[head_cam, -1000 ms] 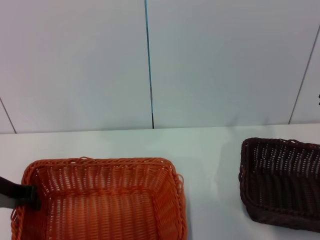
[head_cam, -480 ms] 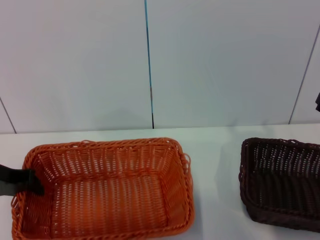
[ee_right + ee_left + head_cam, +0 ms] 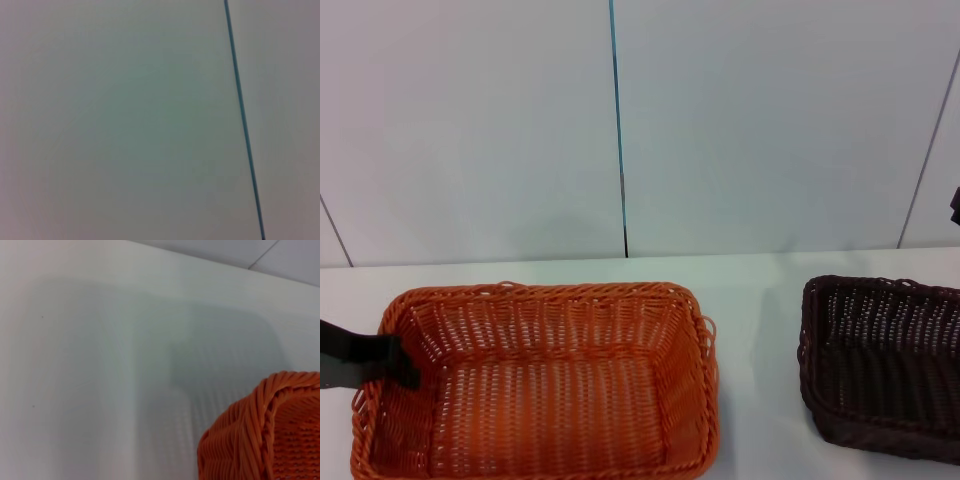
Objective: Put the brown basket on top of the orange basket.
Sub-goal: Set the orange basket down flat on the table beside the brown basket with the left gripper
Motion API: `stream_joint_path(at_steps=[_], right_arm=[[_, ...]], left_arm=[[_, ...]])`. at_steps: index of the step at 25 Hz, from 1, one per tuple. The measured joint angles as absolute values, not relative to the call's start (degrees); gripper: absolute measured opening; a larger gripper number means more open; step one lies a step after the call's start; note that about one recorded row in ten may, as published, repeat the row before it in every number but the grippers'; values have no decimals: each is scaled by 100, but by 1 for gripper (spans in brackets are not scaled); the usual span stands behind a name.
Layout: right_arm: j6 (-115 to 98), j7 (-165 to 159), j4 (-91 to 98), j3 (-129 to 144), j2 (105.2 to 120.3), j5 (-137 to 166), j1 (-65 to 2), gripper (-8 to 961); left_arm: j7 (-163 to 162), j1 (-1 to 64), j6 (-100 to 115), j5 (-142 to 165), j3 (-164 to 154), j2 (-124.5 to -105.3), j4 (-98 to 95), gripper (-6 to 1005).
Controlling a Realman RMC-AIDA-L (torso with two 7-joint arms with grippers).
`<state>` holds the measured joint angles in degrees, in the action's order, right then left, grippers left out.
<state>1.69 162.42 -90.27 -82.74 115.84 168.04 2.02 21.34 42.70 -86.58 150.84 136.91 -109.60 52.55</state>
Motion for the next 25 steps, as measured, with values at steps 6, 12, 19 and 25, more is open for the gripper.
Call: stream_joint_path(at_steps=[6, 12, 19, 25], right_arm=[[185, 16242, -9034, -8282, 11572, 16804, 173, 916], [192, 16242, -9041, -8273, 11565, 16804, 161, 917], [322, 16242, -9065, -8272, 11569, 16804, 149, 917], [331, 16242, -9081, -8269, 11567, 16804, 149, 917]], left_arm=[[2163, 4227, -8673, 15049, 13729, -10959, 5245, 133], [2228, 4188, -8699, 15012, 13888, -10958, 5230, 135], [2231, 4175, -8702, 15011, 13894, -10950, 5229, 138], [2237, 4174, -8702, 15011, 13896, -10942, 5230, 140]])
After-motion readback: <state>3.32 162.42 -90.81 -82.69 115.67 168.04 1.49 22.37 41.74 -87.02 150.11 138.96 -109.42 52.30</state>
